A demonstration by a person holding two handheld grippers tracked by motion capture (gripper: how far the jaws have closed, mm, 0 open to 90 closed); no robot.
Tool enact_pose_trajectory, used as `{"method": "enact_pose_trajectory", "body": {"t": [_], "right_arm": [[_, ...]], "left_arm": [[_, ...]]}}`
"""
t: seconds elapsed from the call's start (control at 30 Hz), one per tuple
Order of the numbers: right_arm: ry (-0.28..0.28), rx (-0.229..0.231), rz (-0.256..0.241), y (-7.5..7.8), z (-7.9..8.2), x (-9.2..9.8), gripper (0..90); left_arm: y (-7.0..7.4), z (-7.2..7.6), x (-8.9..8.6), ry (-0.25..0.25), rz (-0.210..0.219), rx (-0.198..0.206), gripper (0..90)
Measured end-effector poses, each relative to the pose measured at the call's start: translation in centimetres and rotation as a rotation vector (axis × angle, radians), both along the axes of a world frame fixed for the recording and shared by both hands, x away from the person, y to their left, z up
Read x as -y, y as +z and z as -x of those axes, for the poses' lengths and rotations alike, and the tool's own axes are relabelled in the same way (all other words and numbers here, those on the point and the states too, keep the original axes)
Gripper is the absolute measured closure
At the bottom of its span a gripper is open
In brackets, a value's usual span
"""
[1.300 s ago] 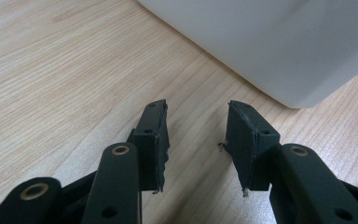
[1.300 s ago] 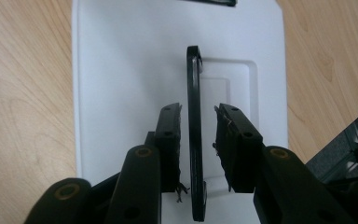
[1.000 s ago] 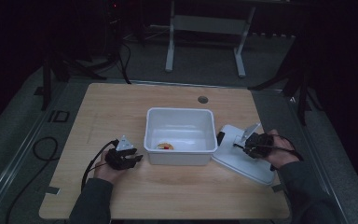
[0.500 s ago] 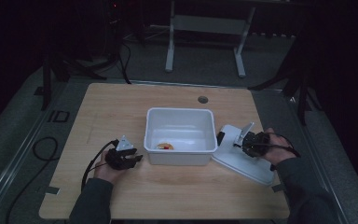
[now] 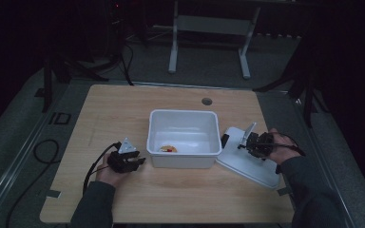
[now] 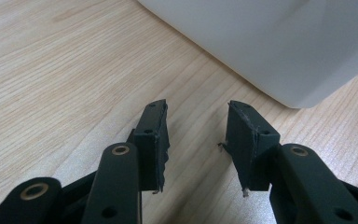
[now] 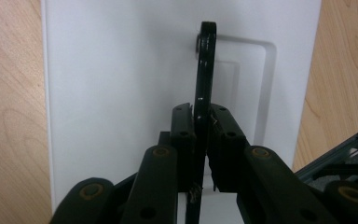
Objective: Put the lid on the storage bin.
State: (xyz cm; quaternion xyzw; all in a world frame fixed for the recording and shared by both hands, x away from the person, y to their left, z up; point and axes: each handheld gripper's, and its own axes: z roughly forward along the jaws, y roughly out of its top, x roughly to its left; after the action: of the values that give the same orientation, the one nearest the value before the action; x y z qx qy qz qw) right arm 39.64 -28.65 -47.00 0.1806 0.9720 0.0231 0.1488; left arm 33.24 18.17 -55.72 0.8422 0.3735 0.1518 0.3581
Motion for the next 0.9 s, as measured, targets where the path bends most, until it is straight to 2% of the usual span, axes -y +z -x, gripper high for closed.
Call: {"method": "enact_pose_trajectory", "body": {"t": [0.5, 0.9], "right_arm": [[0.023, -0.035, 0.05, 0.27, -0.56, -0.38, 83.6], [0.044, -0.042, 0.063, 0.48, -0.39, -0.46, 84.3]], "left_arm": [[0.01, 0.01, 0.01, -0.001, -0.001, 0.0, 58.9], [0.0, 0.0, 0.0, -0.002, 0.0, 0.001, 58.9]]}}
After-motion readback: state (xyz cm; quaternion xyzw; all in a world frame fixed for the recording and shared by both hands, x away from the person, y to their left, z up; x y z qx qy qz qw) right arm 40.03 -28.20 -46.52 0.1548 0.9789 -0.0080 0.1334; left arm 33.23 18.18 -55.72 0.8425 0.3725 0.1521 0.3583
